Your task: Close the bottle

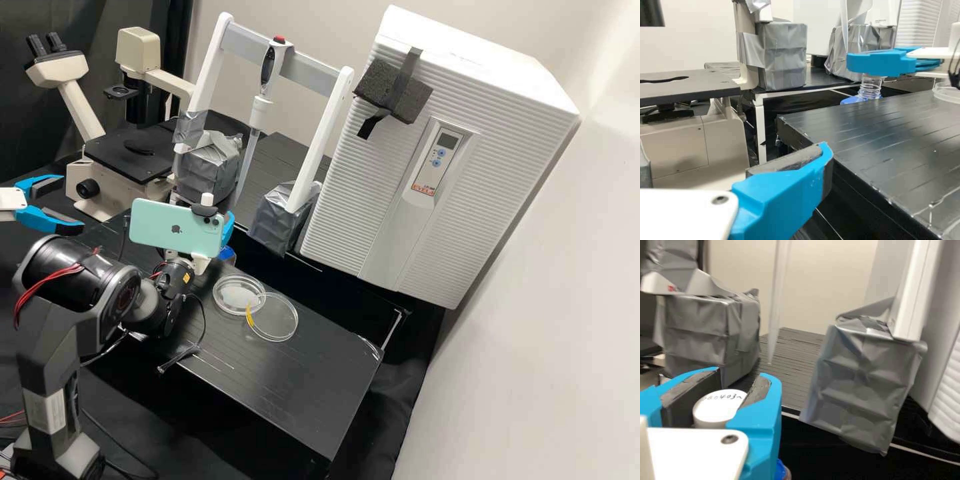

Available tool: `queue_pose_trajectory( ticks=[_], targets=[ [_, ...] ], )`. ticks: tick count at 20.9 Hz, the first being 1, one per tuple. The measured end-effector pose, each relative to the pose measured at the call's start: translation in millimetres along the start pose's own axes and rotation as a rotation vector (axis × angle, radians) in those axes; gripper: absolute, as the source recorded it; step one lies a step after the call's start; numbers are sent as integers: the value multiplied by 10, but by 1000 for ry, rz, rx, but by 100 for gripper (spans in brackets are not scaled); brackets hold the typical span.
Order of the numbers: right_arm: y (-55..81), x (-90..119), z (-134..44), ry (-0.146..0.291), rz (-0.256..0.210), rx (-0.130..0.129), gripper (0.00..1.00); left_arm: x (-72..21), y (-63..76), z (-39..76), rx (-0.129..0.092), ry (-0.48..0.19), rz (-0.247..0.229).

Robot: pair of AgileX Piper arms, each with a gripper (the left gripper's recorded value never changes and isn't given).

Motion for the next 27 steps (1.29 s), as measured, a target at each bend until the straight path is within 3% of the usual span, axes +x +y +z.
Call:
queue_pose_trajectory(
  ticks=[4,9,25,27],
  targets=[
    [11,96,34,-21,14,-3,0,0,0,0,0,0,0],
    [20,175,37,-16,20,-13,0,0,0,0,0,0,0],
    [-27,239,133,-42,15,-24,0,0,0,0,0,0,0],
    [-27,239,133,-42,15,-24,0,3,-1,6,19,-1,0]
  ],
)
